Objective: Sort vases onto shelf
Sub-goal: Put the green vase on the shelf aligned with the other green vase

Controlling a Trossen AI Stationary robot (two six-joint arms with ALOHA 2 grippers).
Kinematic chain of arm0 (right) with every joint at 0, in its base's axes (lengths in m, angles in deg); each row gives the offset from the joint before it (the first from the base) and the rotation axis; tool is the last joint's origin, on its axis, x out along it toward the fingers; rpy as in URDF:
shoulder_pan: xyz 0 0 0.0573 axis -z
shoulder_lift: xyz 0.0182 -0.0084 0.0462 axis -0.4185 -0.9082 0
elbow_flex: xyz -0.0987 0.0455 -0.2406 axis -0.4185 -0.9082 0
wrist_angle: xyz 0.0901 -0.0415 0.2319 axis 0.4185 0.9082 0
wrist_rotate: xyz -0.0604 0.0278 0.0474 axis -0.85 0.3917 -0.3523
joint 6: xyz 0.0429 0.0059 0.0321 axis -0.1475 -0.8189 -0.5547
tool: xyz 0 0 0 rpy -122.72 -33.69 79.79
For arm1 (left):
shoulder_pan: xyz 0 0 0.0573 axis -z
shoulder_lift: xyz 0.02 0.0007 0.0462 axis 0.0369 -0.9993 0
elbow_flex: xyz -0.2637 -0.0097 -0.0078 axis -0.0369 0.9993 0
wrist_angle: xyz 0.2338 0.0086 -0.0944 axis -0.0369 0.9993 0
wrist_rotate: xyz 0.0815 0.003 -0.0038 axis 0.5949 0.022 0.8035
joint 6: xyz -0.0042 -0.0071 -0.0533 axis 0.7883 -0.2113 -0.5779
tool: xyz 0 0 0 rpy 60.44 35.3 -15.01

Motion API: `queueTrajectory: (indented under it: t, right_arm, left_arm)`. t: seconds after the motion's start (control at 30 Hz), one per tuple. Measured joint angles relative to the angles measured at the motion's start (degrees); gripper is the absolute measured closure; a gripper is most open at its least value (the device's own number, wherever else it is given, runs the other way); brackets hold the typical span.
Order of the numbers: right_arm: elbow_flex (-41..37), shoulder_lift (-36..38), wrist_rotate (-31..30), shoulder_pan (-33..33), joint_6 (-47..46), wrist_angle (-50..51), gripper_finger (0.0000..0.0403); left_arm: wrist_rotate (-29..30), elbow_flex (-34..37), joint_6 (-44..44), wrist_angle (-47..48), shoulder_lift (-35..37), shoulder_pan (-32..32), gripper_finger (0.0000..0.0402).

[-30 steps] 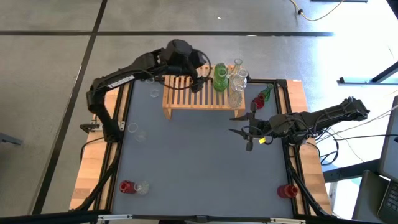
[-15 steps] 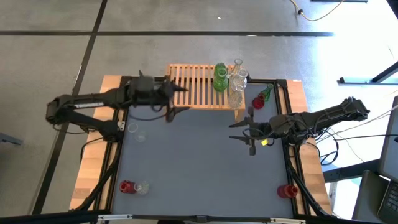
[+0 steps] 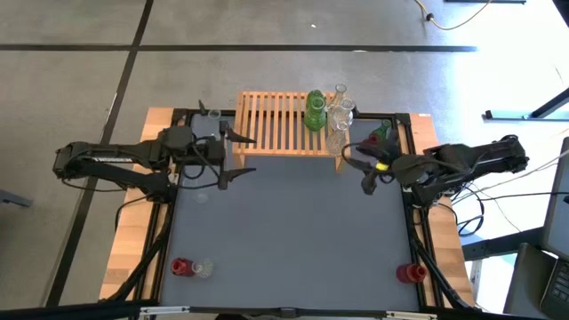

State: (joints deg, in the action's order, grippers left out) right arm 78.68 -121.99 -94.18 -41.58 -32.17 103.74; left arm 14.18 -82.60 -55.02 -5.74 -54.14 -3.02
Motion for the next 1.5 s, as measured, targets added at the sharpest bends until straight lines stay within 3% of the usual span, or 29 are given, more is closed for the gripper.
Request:
queueTrajectory:
  t: [0.27, 0.37, 0.5, 0.83, 1.1, 1.33, 1.5]
  right_arm:
    - [3.3, 0.0, -1.4, 2.7, -17.7, 15.2, 0.0233]
    - [3.3, -0.4, -1.5, 7.5, -24.2, 21.1, 0.0233]
    - [3.3, -0.7, -0.2, 16.2, -25.8, 25.6, 0.0233]
    - [-1.3, -1.0, 9.1, 37.4, -17.2, 24.5, 0.0233]
    - [-8.2, -1.0, 15.7, 50.5, -7.7, 15.2, 0.0227]
    - [-12.2, -2.2, 18.4, 61.0, -4.9, 10.3, 0.0145]
    - [-13.7, -5.1, 17.1, 65.4, -3.3, 6.0, 0.0094]
  left_arm:
    - [0.0, 0.9, 0.1, 0.5, -0.1, 0.3, 0.0056]
    - [0.0, 1.8, 0.5, 0.7, -0.2, 0.3, 0.0056]
    - [0.0, 1.7, 0.6, -0.2, 0.1, 0.3, 0.0056]
    - [0.0, 1.7, 1.6, 0.3, 0.1, 0.3, 0.0056]
    - [0.0, 1.7, 3.1, 0.3, 0.1, 0.3, 0.0056]
    - [0.0, 1.7, 3.1, 0.3, 0.1, 0.3, 0.0056]
    - [0.0, 1.7, 3.1, 0.3, 0.1, 0.3, 0.0056]
